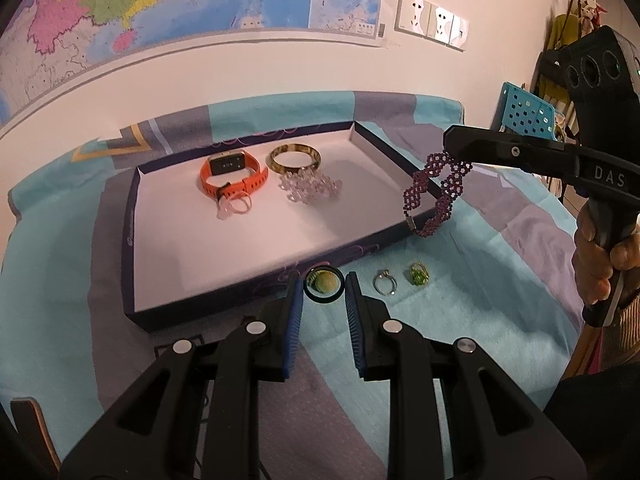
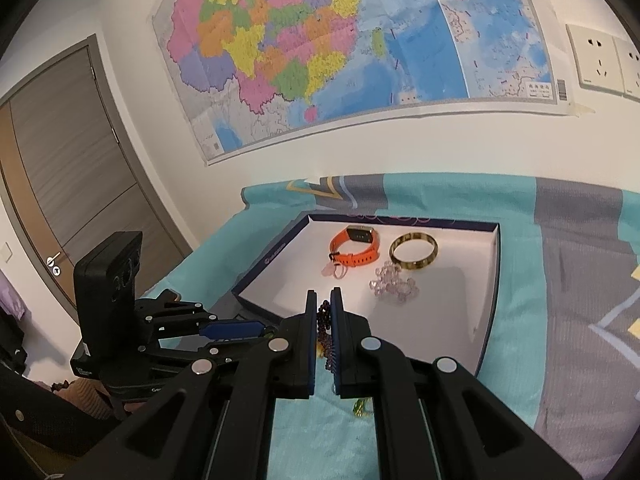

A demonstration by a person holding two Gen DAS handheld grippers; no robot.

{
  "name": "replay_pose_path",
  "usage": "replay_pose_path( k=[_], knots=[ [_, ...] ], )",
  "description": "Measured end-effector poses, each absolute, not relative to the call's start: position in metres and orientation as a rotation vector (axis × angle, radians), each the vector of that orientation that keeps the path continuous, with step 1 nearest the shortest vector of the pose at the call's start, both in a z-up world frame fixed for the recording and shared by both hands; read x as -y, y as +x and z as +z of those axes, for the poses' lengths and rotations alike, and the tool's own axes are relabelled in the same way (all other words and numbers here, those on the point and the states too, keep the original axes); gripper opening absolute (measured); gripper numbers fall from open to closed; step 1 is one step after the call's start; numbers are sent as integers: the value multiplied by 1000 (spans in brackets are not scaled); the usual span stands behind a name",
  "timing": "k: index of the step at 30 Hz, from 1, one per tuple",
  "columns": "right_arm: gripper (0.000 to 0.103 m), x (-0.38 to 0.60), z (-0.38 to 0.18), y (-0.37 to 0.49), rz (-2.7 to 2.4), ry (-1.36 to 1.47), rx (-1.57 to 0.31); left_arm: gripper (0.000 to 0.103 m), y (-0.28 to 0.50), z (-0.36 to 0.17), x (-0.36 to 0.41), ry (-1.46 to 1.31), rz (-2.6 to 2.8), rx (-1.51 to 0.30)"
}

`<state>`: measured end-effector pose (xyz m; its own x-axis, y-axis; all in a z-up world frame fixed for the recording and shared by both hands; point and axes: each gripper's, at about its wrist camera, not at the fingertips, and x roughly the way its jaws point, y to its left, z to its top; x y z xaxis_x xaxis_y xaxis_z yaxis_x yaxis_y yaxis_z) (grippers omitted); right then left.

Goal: Organize jewelry
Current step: 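Grasp a plain black ring with the left tool while the right tool holds the necklace, then carry the necklace over the box with the right tool while the left tool lifts the black ring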

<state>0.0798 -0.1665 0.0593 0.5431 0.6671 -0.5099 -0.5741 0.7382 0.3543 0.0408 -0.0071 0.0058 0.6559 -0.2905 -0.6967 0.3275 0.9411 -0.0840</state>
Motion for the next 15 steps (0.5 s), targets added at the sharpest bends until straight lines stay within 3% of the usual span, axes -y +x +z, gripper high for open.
replay_pose_path(
  k=[15],
  knots=[
    [5, 155, 58, 105, 744, 141, -681, 22, 61, 8, -2, 37, -331, -780]
  ],
)
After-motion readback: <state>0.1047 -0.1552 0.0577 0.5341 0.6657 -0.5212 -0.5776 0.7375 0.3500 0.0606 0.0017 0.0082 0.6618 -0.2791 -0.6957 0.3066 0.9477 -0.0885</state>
